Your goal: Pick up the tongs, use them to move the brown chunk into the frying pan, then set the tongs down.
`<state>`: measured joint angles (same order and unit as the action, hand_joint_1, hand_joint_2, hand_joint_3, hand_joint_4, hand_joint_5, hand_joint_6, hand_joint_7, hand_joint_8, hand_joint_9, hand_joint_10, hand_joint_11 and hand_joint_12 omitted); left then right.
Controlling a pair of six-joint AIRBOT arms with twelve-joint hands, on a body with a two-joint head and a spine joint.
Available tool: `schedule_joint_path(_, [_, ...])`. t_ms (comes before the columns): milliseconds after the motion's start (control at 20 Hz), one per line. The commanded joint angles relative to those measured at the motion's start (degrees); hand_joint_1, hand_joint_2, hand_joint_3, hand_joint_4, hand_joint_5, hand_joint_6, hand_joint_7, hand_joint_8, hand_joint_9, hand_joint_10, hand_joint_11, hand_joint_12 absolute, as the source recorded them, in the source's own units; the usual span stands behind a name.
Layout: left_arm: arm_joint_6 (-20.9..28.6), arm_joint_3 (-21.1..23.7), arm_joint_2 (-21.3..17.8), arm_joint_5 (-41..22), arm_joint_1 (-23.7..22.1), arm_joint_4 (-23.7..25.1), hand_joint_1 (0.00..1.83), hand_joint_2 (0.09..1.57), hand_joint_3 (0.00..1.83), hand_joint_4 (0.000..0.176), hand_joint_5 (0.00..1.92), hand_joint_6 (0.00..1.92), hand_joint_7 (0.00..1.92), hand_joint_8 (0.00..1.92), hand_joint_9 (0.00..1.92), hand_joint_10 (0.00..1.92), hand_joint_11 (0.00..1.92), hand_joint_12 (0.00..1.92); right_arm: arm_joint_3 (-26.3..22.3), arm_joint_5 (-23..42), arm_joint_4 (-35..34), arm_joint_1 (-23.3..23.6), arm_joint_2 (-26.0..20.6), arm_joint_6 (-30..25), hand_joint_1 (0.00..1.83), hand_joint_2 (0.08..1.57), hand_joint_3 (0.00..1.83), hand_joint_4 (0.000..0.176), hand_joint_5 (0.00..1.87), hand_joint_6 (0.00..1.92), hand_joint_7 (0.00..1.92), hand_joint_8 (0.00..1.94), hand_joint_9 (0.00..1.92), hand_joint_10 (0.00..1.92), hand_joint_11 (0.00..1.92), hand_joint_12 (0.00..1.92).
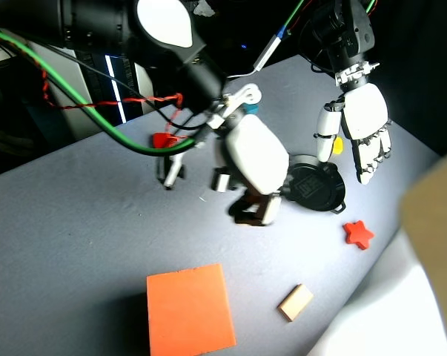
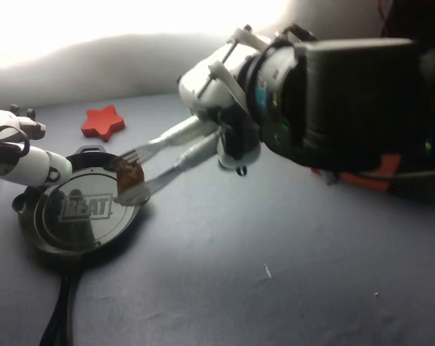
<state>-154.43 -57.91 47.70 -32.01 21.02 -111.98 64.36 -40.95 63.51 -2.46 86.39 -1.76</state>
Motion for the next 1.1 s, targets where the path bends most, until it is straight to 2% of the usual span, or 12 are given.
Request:
schedule_joint_path(0, [-0.2, -0.3, -0.6, -0.6, -0.2, 2.4, 0.05, 1.33, 0.0, 0.0, 0.12, 0.01, 0.19, 0.0, 0.23, 0.0, 0.0, 0.88, 0.8, 3.3, 2.9, 0.8, 0.3, -0.3, 1.13, 1.16, 0.0, 0.0, 0.9, 1.1, 1.38, 0.01, 1.41, 0.02, 0.84, 1.13])
schedule_joint_path(100, [-0.2, -0.6, -0.5, -0.6, -0.3, 2.4, 0.01, 1.34, 0.0, 0.0, 0.1, 0.0, 0.18, 0.0, 0.22, 0.0, 0.0, 0.86, 3.9, 5.2, 2.8, 0.6, 2.1, -0.3, 1.14, 1.16, 0.0, 0.0, 0.92, 1.09, 1.39, 0.01, 1.4, 0.01, 0.84, 1.12])
schedule_joint_path(200, [-0.2, -1.2, -0.3, -0.6, -0.3, 2.4, 0.07, 1.34, 0.0, 0.0, 0.11, 0.01, 0.19, 0.0, 0.23, 0.01, 0.0, 0.88, 7.2, 7.7, 2.8, 0.1, 4.0, -0.3, 1.13, 1.16, 0.0, 0.0, 0.91, 1.1, 1.38, 0.0, 1.39, 0.01, 0.83, 1.12])
schedule_joint_path(350, [-0.2, -2.7, 0.3, -0.6, -0.3, 2.4, 0.01, 1.34, 0.0, 0.0, 0.11, 0.0, 0.18, 0.0, 0.22, 0.0, 0.0, 0.83, 11.7, 11.5, 0.6, -0.8, 6.6, 0.0, 1.13, 1.17, 0.0, 0.0, 0.9, 1.11, 1.38, 0.0, 1.4, 0.01, 0.83, 1.12])
schedule_joint_path(600, [-0.2, -4.9, 0.9, -0.6, 0.1, 2.4, 0.0, 1.34, 0.0, 0.003, 0.11, 0.0, 0.18, 0.0, 0.22, 0.01, 0.0, 0.86, 14.9, 12.5, -0.4, -2.7, 9.7, 0.9, 1.13, 1.17, 0.0, 0.0, 0.89, 1.12, 1.36, 0.0, 1.38, 0.0, 0.8, 1.13])
schedule_joint_path(700, [-0.2, -5.6, 0.9, -0.5, 0.6, 2.4, 0.1, 1.34, 0.0, 0.002, 0.12, 0.01, 0.19, 0.0, 0.23, 0.01, 0.0, 0.87, 15.9, 12.6, -0.4, -3.4, 10.6, 0.8, 1.13, 1.16, 0.0, 0.0, 0.9, 1.1, 1.37, 0.0, 1.38, 0.0, 0.81, 1.14])
schedule_joint_path(750, [-0.3, -6.0, 1.0, -0.4, 0.8, 2.4, 0.09, 1.34, 0.0, 0.003, 0.11, 0.0, 0.18, 0.0, 0.22, 0.0, 0.0, 0.87, 16.2, 12.7, -0.4, -3.6, 10.8, 0.8, 1.13, 1.16, 0.0, 0.0, 0.9, 1.1, 1.36, 0.0, 1.38, 0.0, 0.81, 1.14])
schedule_joint_path(850, [-0.4, -7.6, 1.3, -0.2, 1.7, 2.4, 0.06, 1.34, 0.0, 0.0, 0.11, 0.0, 0.19, 0.0, 0.23, 0.01, 0.0, 0.87, 16.9, 13.6, -0.2, -4.3, 11.3, 1.3, 1.12, 1.18, 0.0, 0.0, 0.87, 1.15, 1.33, 0.0, 1.35, 0.0, 0.77, 1.18])
schedule_joint_path(950, [-0.4, -9.3, 1.6, 0.2, 2.3, 2.4, 0.06, 1.35, 0.0, 0.008, 0.09, 0.0, 0.17, 0.0, 0.21, 0.01, 0.0, 0.81, 17.6, 13.9, 0.6, -4.7, 11.6, 1.3, 1.11, 1.2, 0.01, 0.0, 0.83, 1.21, 1.29, 0.0, 1.31, 0.0, 0.73, 1.21])
schedule_joint_path(1050, [-0.4, -10.5, 1.8, 0.6, 2.4, 2.4, 0.1, 1.35, 0.0, 0.0, 0.13, 0.01, 0.2, 0.01, 0.24, 0.02, 0.0, 0.91, 18.1, 14.0, 0.8, -5.0, 11.7, 1.3, 1.11, 1.21, 0.0, 0.0, 0.81, 1.23, 1.25, 0.0, 1.27, 0.0, 0.7, 1.22])
